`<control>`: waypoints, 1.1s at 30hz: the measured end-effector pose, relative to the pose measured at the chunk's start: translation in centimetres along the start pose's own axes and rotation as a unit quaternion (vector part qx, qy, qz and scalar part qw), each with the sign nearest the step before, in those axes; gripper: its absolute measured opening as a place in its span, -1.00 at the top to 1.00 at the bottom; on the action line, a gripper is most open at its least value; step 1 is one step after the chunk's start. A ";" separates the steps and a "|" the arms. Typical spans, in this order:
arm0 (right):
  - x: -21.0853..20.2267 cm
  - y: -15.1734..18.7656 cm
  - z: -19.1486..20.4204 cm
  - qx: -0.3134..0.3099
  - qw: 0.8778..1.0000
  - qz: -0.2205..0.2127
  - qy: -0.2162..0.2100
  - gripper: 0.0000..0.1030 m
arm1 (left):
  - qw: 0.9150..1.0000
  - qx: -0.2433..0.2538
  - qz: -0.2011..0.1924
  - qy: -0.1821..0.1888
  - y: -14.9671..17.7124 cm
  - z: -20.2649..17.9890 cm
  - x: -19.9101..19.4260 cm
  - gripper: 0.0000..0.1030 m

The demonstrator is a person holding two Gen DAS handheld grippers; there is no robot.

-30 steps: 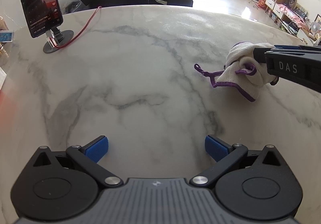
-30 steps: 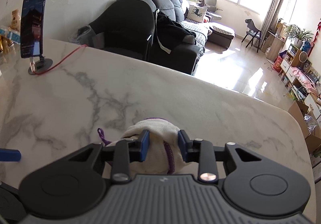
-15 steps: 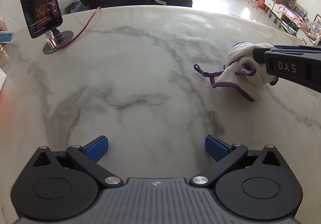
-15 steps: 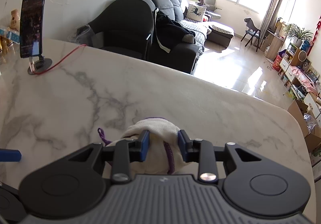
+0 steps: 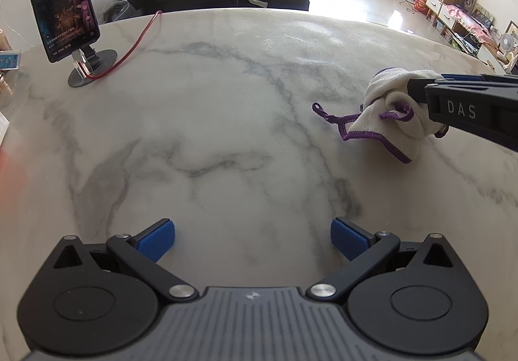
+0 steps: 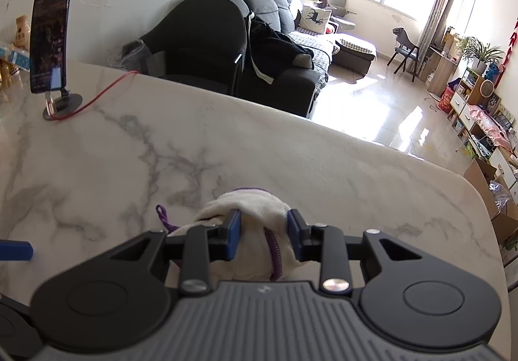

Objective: Fold towel
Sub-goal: 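Lift the towel with the right gripper and shake it loose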

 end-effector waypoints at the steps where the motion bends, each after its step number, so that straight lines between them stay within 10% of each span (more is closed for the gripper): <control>1: 0.0 0.0 0.0 0.001 1.000 0.000 0.000 0.33 | 1.000 0.000 0.000 0.000 0.0 0.0 0.0 -0.99; 33: 0.4 1.4 -2.5 0.048 0.998 0.028 -0.010 0.34 | 1.000 0.002 -0.004 0.000 0.1 -0.1 0.0 -0.99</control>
Point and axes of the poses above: each gripper's, at about its wrist camera, not at the fingertips, and x roughly the way its jaws point, z to its left, y to its underside, the point moved 7 cm from there along x, roughly the way its jaws point, and after that the axes turned 15 degrees about y, right-handed, at the moved point
